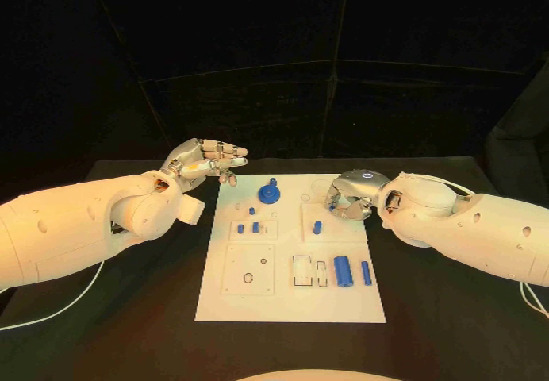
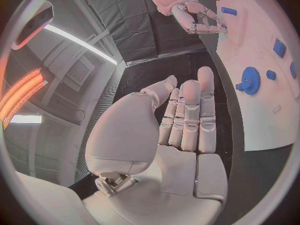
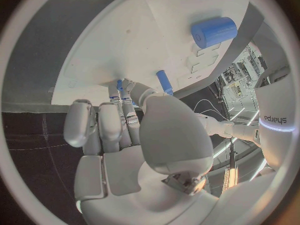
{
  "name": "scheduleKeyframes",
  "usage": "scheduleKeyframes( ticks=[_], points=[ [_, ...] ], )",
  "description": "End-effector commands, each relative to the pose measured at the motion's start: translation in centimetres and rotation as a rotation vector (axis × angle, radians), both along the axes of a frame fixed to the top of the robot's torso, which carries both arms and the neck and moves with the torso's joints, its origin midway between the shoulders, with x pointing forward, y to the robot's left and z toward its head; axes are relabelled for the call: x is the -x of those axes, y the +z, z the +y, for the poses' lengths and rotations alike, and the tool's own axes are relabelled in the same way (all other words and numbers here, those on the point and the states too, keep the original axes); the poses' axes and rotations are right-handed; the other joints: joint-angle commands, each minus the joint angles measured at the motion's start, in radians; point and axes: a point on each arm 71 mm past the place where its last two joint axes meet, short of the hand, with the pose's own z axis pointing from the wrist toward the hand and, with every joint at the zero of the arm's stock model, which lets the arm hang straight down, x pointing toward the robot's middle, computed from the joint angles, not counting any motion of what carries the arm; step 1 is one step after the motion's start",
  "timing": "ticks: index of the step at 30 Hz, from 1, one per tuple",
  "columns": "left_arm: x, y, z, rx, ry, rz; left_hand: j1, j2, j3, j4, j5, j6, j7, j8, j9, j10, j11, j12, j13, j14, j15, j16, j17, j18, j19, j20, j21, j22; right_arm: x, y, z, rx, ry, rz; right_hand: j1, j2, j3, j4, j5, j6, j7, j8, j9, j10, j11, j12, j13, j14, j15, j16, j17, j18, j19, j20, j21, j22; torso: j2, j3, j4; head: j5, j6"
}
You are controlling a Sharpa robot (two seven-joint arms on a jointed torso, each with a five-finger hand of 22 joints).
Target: Assemble the parts on the task board
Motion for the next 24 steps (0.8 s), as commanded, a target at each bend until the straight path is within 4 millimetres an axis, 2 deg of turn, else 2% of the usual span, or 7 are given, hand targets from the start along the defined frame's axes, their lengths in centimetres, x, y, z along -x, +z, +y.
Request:
scheduleKeyframes(
  ticks=[1, 7, 12, 24],
  points=[
    [0.0, 0.2, -0.1, 0.015, -0.011, -0.01, -0.002, 0.008, -0.008, -0.001, -0.002, -0.002, 0.006, -0.006, -0.002, -0.005, 0.004, 0.006, -0.002, -0.007, 0.001, -0.006, 0.0, 0.007, -0.005, 0.001, -0.003, -0.002, 0.1, -0.5, 0.0, 0.028, -0.012, 0.006, 0.008, 0.023, 0.019, -0.003, -0.026, 0.016, -0.002, 0.007, 0.002, 0.019, -0.003, -0.003, 0.004, 0.026, -0.011, 0.007, 0.001, -0.021, 0.009, -0.004, 0.007, 0.006, 0.0, 0.0001, 0.0008, -0.001, -0.002],
    [0.0, 0.2, 0.0, 0.014, -0.009, -0.007, -0.001, 0.008, -0.009, -0.001, -0.002, -0.004, 0.007, -0.007, -0.002, -0.007, 0.005, 0.006, -0.002, -0.008, 0.001, -0.007, -0.003, 0.007, -0.005, 0.002, -0.005, -0.003, 0.0, 0.0, -0.1, -0.005, -0.027, -0.058, 0.031, 0.037, 0.062, -0.026, -0.042, 0.024, -0.001, 0.003, 0.001, 0.035, -0.005, -0.011, 0.004, 0.024, -0.013, 0.009, -0.003, -0.021, 0.007, -0.008, 0.01, 0.009, 0.0, 0.0005, -0.0008, 0.003, -0.003],
    [0.0, 0.2, 0.1, 0.013, -0.008, -0.007, -0.002, 0.009, -0.01, -0.001, -0.002, -0.005, 0.009, -0.008, -0.003, -0.008, 0.006, 0.006, -0.002, -0.008, 0.002, -0.008, -0.004, 0.007, -0.005, 0.002, -0.006, -0.003, 0.4, 0.5, 0.1, -0.04, -0.021, -0.091, 0.033, 0.034, 0.075, -0.035, -0.042, 0.025, 0.0, 0.001, 0.0, 0.039, -0.005, -0.015, 0.004, 0.024, -0.013, 0.011, -0.003, -0.021, 0.008, -0.008, 0.012, 0.012, -0.003, -0.0004, -0.0017, 0.002, -0.006],
    [0.0, 0.1, 0.1, 0.014, -0.013, -0.003, -0.009, 0.013, -0.016, 0.003, -0.002, -0.006, 0.01, -0.008, -0.003, -0.011, 0.007, 0.007, -0.003, -0.006, 0.004, -0.005, -0.002, 0.006, -0.004, 0.004, -0.009, -0.006, 1.6, 1.4, -0.2, -0.114, -0.025, -0.099, 0.027, 0.025, 0.084, -0.04, -0.043, 0.024, 0.002, -0.003, -0.001, 0.039, -0.002, -0.021, 0.004, 0.023, -0.011, 0.013, -0.005, -0.022, 0.007, -0.007, 0.014, 0.013, -0.003, -0.0007, 0.0005, 0.002, 0.0]
  ],
)
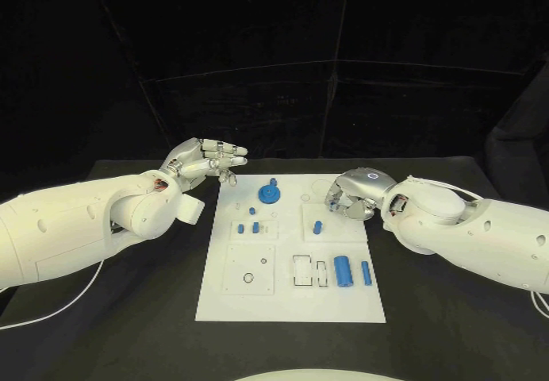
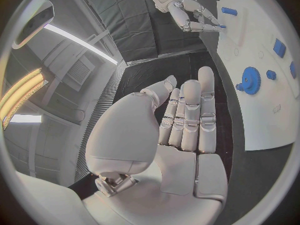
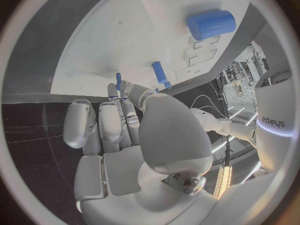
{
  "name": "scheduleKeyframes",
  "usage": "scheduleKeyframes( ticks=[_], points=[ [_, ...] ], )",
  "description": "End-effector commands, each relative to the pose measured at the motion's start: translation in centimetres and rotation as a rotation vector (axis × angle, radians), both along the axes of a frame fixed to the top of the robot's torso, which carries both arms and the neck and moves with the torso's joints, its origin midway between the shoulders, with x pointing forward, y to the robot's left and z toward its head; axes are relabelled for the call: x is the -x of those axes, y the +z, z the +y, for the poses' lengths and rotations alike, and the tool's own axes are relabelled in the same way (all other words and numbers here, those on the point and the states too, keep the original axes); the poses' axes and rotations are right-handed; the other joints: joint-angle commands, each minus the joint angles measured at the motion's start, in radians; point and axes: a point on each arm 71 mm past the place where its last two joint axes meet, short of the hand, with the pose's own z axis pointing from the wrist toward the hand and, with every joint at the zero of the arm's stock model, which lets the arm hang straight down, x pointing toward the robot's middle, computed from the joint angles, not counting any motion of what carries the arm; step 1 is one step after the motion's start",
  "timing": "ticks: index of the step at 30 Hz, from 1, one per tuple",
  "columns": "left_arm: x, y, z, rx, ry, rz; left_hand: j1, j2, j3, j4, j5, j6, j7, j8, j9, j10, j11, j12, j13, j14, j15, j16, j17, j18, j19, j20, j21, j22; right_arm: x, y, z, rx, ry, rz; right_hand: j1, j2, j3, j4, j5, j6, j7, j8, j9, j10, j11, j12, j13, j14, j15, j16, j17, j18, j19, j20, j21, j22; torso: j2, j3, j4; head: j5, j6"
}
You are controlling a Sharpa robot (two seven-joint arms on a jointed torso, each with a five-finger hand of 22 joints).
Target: Assemble the parts on the task board
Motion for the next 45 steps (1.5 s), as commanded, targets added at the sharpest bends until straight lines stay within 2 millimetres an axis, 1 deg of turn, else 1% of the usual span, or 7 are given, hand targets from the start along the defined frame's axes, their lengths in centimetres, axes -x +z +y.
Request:
scheduleKeyframes(
  ticks=[1, 9, 18, 24, 26, 34, 45],
  points=[
    [0.0, 0.2, -0.1, 0.012, -0.011, -0.005, -0.005, 0.008, -0.006, -0.001, -0.002, -0.003, 0.006, -0.005, -0.001, -0.004, 0.0, 0.003, -0.001, -0.003, 0.001, -0.001, 0.001, 0.011, -0.004, 0.004, -0.002, -0.001, 0.3, 0.7, -0.1, -0.058, -0.014, -0.026, 0.003, -0.01, 0.007, -0.002, 0.0, 0.003, 0.002, -0.003, -0.002, 0.008, 0.002, -0.002, 0.001, 0.018, -0.005, 0.004, -0.002, -0.006, 0.003, -0.004, 0.007, 0.001, 0.001, 0.0, 0.0013, 0.0, 0.002],
    [-0.1, 0.1, 0.0, 0.011, -0.009, -0.005, -0.005, 0.008, -0.007, 0.0, -0.002, -0.003, 0.007, -0.005, -0.001, -0.005, 0.0, 0.004, -0.001, -0.003, 0.001, 0.0, 0.001, 0.011, -0.004, 0.005, -0.002, -0.002, 1.6, 2.0, 0.3, -0.127, 0.011, -0.036, -0.001, -0.016, 0.01, -0.004, 0.002, 0.002, 0.003, -0.005, -0.002, 0.006, 0.002, -0.007, 0.001, 0.018, -0.004, 0.007, 0.0, -0.007, 0.004, -0.003, 0.008, 0.003, 0.001, 0.0, 0.0014, 0.008, 0.003],
    [-0.1, 0.1, -0.3, 0.012, -0.014, -0.005, -0.006, 0.008, -0.008, 0.0, -0.002, -0.003, 0.007, -0.005, -0.001, -0.005, 0.0, 0.004, -0.001, -0.003, 0.001, 0.0, 0.0, 0.011, -0.004, 0.005, -0.003, -0.002, 3.7, 3.8, 4.0, -0.202, 0.112, -0.032, -0.001, -0.018, 0.012, -0.005, 0.003, 0.002, 0.004, -0.006, -0.003, 0.006, 0.003, -0.008, 0.0, 0.018, -0.004, 0.007, 0.0, -0.007, 0.004, -0.002, 0.009, 0.004, 0.003, -0.0025, 0.0012, 0.029, -0.003],
    [-0.2, 0.1, -0.7, 0.014, -0.021, -0.006, -0.006, 0.008, -0.008, 0.0, -0.002, -0.003, 0.007, -0.005, -0.001, -0.005, 0.0, 0.004, -0.001, -0.003, 0.001, 0.0, 0.0, 0.011, -0.004, 0.005, -0.003, -0.002, 4.4, 3.9, 6.7, -0.22, 0.172, -0.018, -0.002, -0.019, 0.012, -0.006, 0.004, 0.001, 0.004, -0.006, -0.003, 0.006, 0.003, -0.009, 0.0, 0.019, -0.004, 0.008, 0.0, -0.007, 0.004, -0.002, 0.009, 0.005, 0.003, -0.0008, 0.0041, 0.049, -0.012],
    [-0.3, 0.1, -0.8, 0.014, -0.024, -0.007, -0.006, 0.008, -0.008, 0.0, -0.002, -0.003, 0.007, -0.005, -0.001, -0.005, 0.0, 0.004, -0.001, -0.003, 0.001, 0.0, 0.0, 0.011, -0.004, 0.005, -0.003, -0.002, 4.5, 3.9, 7.7, -0.219, 0.194, -0.012, -0.002, -0.019, 0.014, -0.006, 0.004, 0.001, 0.004, -0.007, -0.003, 0.005, 0.004, -0.01, 0.0, 0.018, -0.004, 0.008, 0.0, -0.007, 0.004, -0.002, 0.009, 0.005, 0.003, -0.0009, 0.0051, 0.066, -0.015],
    [-0.6, 0.1, -1.4, 0.015, -0.034, -0.007, -0.006, 0.008, -0.009, -0.001, -0.002, -0.004, 0.007, -0.005, -0.002, -0.006, 0.0, 0.004, -0.001, -0.001, 0.001, 0.003, 0.004, 0.012, -0.003, 0.005, -0.004, -0.003, 5.3, 1.7, 11.0, -0.175, 0.271, 0.034, -0.003, -0.02, 0.016, -0.007, 0.004, -0.001, 0.005, -0.008, -0.004, 0.004, 0.005, -0.013, 0.0, 0.018, -0.003, 0.008, -0.001, -0.006, 0.003, -0.001, 0.009, 0.004, 0.002, -0.0005, 0.0011, 0.101, -0.031],
    [-0.7, 0.1, -1.9, 0.017, -0.043, -0.009, -0.005, 0.008, -0.01, -0.001, -0.002, -0.005, 0.007, -0.006, -0.002, -0.007, 0.001, 0.004, -0.001, -0.005, 0.001, -0.004, -0.007, 0.012, -0.003, 0.005, -0.004, -0.004, 6.4, -1.3, 13.0, -0.133, 0.318, 0.096, -0.006, -0.022, 0.017, -0.007, 0.003, -0.003, 0.007, -0.009, -0.004, 0.002, 0.006, -0.015, 0.0, 0.018, -0.002, 0.008, -0.004, -0.006, 0.001, -0.001, 0.008, 0.002, 0.002, -0.0003, 0.0016, 0.119, -0.046]
  ],
)
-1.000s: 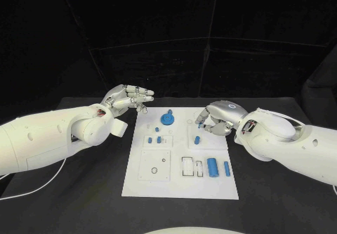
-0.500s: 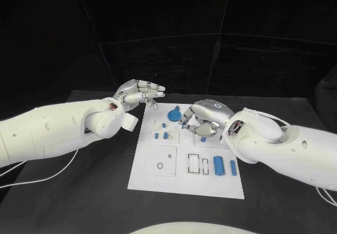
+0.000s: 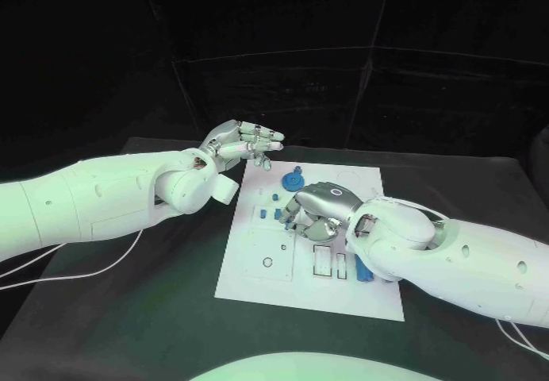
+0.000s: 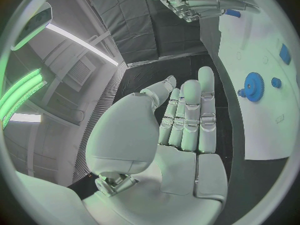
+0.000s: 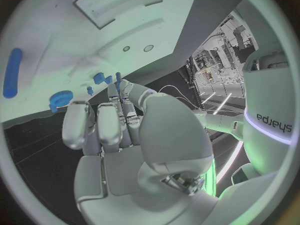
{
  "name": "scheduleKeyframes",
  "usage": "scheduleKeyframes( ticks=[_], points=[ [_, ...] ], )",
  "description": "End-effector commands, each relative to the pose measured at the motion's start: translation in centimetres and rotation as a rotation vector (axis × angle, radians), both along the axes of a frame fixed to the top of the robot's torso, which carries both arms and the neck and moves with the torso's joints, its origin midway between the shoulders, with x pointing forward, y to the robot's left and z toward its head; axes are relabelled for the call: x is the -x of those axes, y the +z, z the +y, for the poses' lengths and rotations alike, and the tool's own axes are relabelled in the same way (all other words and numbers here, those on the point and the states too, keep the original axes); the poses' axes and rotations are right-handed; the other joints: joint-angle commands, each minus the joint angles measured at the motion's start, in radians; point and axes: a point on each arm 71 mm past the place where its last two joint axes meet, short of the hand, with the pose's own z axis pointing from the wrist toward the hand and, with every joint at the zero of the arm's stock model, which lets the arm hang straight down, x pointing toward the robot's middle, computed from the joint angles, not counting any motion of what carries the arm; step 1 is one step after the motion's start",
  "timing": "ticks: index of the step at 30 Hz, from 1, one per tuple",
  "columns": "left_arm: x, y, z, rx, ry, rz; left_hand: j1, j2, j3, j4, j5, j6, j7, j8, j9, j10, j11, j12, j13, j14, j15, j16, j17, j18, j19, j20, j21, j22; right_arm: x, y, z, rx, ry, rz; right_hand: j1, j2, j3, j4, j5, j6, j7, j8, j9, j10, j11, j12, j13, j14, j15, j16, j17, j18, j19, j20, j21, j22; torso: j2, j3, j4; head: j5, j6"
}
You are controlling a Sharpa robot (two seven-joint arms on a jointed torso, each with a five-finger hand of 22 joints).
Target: Assemble the parts on the task board
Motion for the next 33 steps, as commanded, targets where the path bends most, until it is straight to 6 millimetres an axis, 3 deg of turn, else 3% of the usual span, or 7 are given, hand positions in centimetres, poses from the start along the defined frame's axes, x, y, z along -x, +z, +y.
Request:
scheduleKeyframes(
  ticks=[1, 13, 33],
  points=[
    [0.0, 0.2, -0.2, 0.013, -0.013, -0.008, -0.002, 0.004, -0.005, -0.001, -0.002, -0.002, 0.004, -0.006, -0.001, -0.007, 0.001, 0.005, -0.001, -0.006, 0.001, -0.005, -0.002, 0.013, -0.003, 0.005, -0.004, -0.002, 0.3, -0.6, 0.4, 0.043, 0.035, 0.001, -0.002, -0.007, 0.006, -0.001, 0.003, -0.003, 0.007, -0.006, -0.001, 0.005, 0.004, -0.003, 0.001, 0.018, -0.002, 0.003, -0.001, -0.006, 0.001, -0.001, 0.005, -0.002, 0.0, 0.0004, -0.0008, 0.006, -0.003],
    [-0.1, 0.2, -0.4, 0.012, -0.014, -0.008, 0.002, 0.005, -0.015, -0.007, -0.002, -0.01, 0.01, -0.009, -0.002, -0.017, 0.006, 0.009, -0.002, -0.049, 0.006, -0.045, -0.035, 0.012, -0.028, 0.009, -0.031, -0.017, 0.9, -1.9, 0.8, 0.067, 0.055, 0.026, -0.006, -0.011, 0.005, -0.002, 0.003, -0.005, 0.008, -0.007, -0.002, 0.003, 0.005, -0.006, 0.001, 0.017, -0.001, 0.004, -0.002, -0.006, 0.001, 0.0, 0.005, -0.001, 0.0, 0.0005, -0.001, 0.036, -0.017],
    [-0.2, 0.2, -0.4, 0.013, -0.017, -0.009, 0.006, 0.01, -0.026, -0.012, -0.002, -0.012, 0.011, -0.009, -0.002, -0.024, 0.008, 0.016, -0.002, -0.063, 0.008, -0.081, -0.061, 0.013, -0.042, 0.011, -0.056, -0.035, 1.1, -2.5, 0.9, 0.076, 0.064, 0.028, -0.006, -0.012, 0.006, -0.002, 0.003, -0.006, 0.008, -0.007, -0.002, 0.002, 0.005, -0.007, 0.001, 0.017, -0.001, 0.003, -0.003, -0.006, 0.0, 0.001, 0.005, -0.002, 0.0, -0.0003, -0.001, 0.036, -0.026]
  ],
)
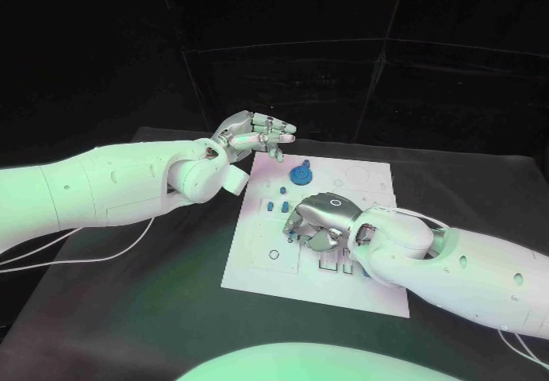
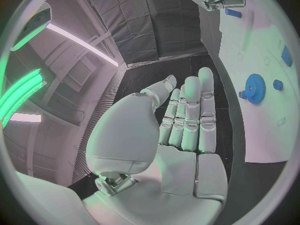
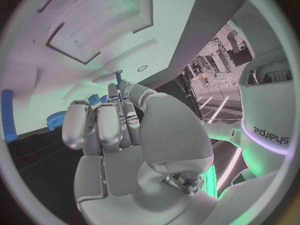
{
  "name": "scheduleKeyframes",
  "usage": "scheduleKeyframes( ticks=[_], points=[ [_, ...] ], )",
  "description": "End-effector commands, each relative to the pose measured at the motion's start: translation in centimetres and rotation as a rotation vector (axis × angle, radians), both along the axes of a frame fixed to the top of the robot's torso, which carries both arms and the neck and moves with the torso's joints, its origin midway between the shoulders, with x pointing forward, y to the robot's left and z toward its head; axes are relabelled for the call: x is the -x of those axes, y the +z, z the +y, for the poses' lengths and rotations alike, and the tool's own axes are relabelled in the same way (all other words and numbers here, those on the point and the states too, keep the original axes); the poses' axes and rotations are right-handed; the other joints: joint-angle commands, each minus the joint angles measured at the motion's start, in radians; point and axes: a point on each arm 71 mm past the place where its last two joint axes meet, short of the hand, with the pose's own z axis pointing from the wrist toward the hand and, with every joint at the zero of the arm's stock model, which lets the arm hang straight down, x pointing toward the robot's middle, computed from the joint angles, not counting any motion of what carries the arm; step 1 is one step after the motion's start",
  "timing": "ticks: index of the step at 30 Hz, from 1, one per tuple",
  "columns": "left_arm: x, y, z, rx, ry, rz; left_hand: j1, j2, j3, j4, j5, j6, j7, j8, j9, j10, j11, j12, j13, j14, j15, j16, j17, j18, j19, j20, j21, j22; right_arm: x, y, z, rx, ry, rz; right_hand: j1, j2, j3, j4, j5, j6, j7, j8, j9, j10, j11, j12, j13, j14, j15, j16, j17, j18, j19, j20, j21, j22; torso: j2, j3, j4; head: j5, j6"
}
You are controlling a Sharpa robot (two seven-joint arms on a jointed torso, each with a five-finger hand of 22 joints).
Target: Assemble the parts on the task board
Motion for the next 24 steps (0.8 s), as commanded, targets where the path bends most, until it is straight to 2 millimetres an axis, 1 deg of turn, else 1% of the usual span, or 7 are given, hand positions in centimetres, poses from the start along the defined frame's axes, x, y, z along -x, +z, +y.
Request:
scheduleKeyframes(
  ticks=[1, 9, 17, 22, 24],
  points=[
    [0.0, 0.19, -0.13, 0.013, -0.012, -0.008, 0.002, 0.006, -0.006, 0.001, -0.002, -0.003, 0.003, -0.005, -0.001, -0.007, -0.001, 0.005, -0.001, -0.006, 0.001, -0.007, -0.001, 0.014, -0.007, -0.001, -0.006, -0.002, 0.12, 0.01, 0.17, 0.006, 0.017, -0.005, -0.002, -0.008, 0.006, -0.002, 0.003, -0.003, 0.004, -0.003, -0.001, 0.002, 0.005, -0.007, 0.002, 0.017, -0.001, 0.003, -0.001, -0.006, 0.0, 0.001, 0.005, -0.001, 0.0, -0.0001, 0.0007, 0.0, -0.001],
    [-0.02, 0.18, -0.08, 0.012, -0.012, -0.007, 0.003, 0.007, -0.006, 0.0, -0.002, -0.003, 0.002, -0.005, -0.001, -0.007, -0.001, 0.006, -0.001, -0.005, 0.001, -0.009, -0.003, 0.014, -0.007, -0.001, -0.008, -0.003, 0.14, -0.01, 0.28, 0.001, 0.017, -0.012, -0.001, -0.008, 0.007, -0.003, 0.004, -0.004, 0.004, -0.003, -0.001, 0.002, 0.005, -0.008, 0.002, 0.017, 0.0, 0.003, -0.001, -0.006, 0.0, 0.001, 0.005, -0.001, 0.0, -0.0003, 0.0, 0.002, -0.003],
    [0.0, 0.17, -0.08, 0.012, -0.014, -0.006, 0.003, 0.007, -0.006, 0.0, -0.002, -0.003, 0.002, -0.005, -0.001, -0.007, -0.001, 0.006, -0.001, -0.005, 0.001, -0.009, -0.003, 0.014, -0.007, -0.001, -0.008, -0.003, 0.1, -0.11, 0.39, 0.011, 0.019, -0.013, -0.001, -0.008, 0.007, -0.003, 0.004, -0.004, 0.004, -0.003, -0.001, 0.002, 0.005, -0.008, 0.002, 0.017, 0.0, 0.003, -0.001, -0.006, 0.0, 0.001, 0.005, -0.001, 0.0, -0.0002, 0.0008, 0.003, -0.006],
    [0.01, 0.17, -0.08, 0.013, -0.015, -0.004, 0.003, 0.007, -0.006, 0.0, -0.002, -0.003, 0.002, -0.005, -0.001, -0.007, -0.001, 0.006, -0.001, -0.005, 0.001, -0.009, -0.003, 0.014, -0.007, -0.001, -0.008, -0.003, 0.1, -0.23, 0.49, 0.026, 0.022, -0.012, -0.001, -0.008, 0.007, -0.004, 0.005, -0.004, 0.004, -0.003, -0.001, 0.002, 0.005, -0.008, 0.002, 0.017, 0.0, 0.003, -0.001, -0.006, 0.0, 0.001, 0.005, -0.001, 0.0, -0.0003, 0.0003, 0.003, -0.006],
    [0.02, 0.17, -0.08, 0.013, -0.016, -0.004, 0.003, 0.007, -0.006, 0.0, -0.002, -0.003, 0.002, -0.005, -0.001, -0.007, -0.001, 0.006, -0.001, -0.005, 0.001, -0.009, -0.003, 0.014, -0.007, -0.001, -0.008, -0.003, 0.11, -0.29, 0.54, 0.034, 0.024, -0.011, -0.001, -0.008, 0.008, -0.005, 0.005, -0.004, 0.005, -0.003, -0.001, 0.001, 0.006, -0.009, 0.002, 0.017, 0.0, 0.003, -0.002, -0.006, 0.0, 0.001, 0.006, 0.0, 0.001, -0.0002, -0.0003, 0.003, -0.008]
  ],
)
